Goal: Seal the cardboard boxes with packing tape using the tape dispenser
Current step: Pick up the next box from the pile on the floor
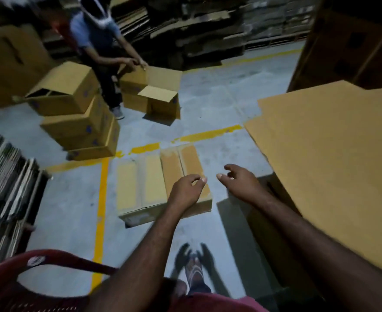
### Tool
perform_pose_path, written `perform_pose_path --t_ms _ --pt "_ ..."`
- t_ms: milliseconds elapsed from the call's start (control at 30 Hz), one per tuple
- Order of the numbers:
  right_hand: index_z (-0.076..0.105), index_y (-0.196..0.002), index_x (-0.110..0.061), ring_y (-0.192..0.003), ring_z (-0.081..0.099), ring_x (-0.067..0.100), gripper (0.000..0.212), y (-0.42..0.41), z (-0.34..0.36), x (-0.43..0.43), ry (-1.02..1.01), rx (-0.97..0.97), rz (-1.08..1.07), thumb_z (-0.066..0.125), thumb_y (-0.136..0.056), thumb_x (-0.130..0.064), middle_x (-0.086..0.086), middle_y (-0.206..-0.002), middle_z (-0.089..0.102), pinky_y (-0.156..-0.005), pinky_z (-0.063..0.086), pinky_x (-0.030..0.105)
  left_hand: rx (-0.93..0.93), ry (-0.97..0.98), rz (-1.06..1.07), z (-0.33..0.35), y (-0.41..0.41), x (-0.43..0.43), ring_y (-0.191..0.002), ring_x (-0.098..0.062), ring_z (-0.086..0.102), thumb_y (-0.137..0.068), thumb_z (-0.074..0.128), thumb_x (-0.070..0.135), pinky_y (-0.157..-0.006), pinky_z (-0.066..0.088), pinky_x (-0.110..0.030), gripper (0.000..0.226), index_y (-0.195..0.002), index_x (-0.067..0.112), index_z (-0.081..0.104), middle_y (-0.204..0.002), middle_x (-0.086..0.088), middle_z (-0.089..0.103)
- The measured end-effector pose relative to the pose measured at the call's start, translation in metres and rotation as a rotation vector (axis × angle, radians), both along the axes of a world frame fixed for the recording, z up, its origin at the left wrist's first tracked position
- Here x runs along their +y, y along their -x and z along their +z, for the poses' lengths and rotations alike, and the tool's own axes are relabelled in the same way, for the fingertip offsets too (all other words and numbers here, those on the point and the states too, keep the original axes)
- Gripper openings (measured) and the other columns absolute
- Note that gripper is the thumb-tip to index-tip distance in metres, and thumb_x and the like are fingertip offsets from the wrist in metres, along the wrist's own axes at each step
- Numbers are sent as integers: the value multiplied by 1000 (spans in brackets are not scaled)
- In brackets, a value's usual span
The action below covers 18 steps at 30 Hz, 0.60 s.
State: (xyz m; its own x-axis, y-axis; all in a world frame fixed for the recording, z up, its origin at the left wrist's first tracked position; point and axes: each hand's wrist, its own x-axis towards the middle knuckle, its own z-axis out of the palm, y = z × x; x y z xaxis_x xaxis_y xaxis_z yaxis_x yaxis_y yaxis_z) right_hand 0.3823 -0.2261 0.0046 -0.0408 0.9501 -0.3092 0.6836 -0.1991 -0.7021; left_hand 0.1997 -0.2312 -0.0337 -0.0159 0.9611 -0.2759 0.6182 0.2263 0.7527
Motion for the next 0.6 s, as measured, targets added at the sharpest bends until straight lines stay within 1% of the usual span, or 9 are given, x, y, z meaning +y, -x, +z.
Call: perform_pose_path --t_ms 100,233,300,367,400,467,500,567,600 --pt "50 -145 -14 -125 56 26 58 40 -28 36 76 -32 43 59 -97 -44 12 -141 57 -98 43 31 -13 86 86 -31 41 22 -117 -19 62 -99 55 51 -95 46 -30 43 -123 19 72 -128 2 70" --pt "45 -148 -13 -134 49 26 60 84 -59 81 160 -69 87 56 -99 -44 11 -149 50 -104 38 31 -37 147 164 -59 82 49 -101 -21 64 -101 53 49 -79 44 -30 37 -104 19 74 -105 1 73" --pt "43 -150 -12 -137 46 27 61 103 -75 100 207 -66 91 56 -99 -45 11 -151 47 -106 37 31 -45 165 208 -68 96 67 -93 -23 64 -101 53 47 -73 41 -29 36 -95 18 72 -92 -1 70" --pt "42 -150 -12 -137 46 28 63 119 -91 113 253 -66 103 55 -99 -46 12 -152 46 -105 37 31 -41 185 238 -74 104 83 -84 -23 60 -102 52 46 -69 38 -30 37 -83 17 66 -75 2 61" --pt "41 -151 -12 -137 46 28 64 125 -99 119 270 -76 118 55 -98 -46 12 -152 46 -104 37 30 -45 201 256 -77 106 90 -80 -23 58 -102 52 45 -68 39 -31 39 -80 15 63 -70 4 57" --pt "41 -150 -12 -136 47 27 64 133 -115 133 297 -114 153 54 -99 -48 11 -151 47 -101 37 28 -58 228 283 -85 107 104 -78 -24 58 -102 52 44 -71 44 -32 40 -77 13 62 -67 3 54" --pt "41 -150 -11 -136 46 28 64 135 -124 142 311 -132 165 53 -99 -48 11 -151 47 -100 37 28 -60 234 287 -92 108 112 -78 -26 60 -101 53 44 -74 47 -33 40 -75 15 60 -67 1 55" --pt "40 -150 -8 -138 45 29 66 135 -143 160 342 -166 185 51 -100 -49 12 -153 45 -103 37 30 -82 258 292 -110 111 126 -87 -28 65 -101 54 44 -76 47 -31 36 -77 19 63 -79 -4 64" --pt "40 -150 -7 -139 43 30 66 134 -153 171 363 -180 187 50 -100 -49 13 -154 44 -106 36 31 -74 284 289 -120 110 132 -93 -27 66 -101 54 44 -77 45 -30 35 -84 17 68 -87 -5 67"
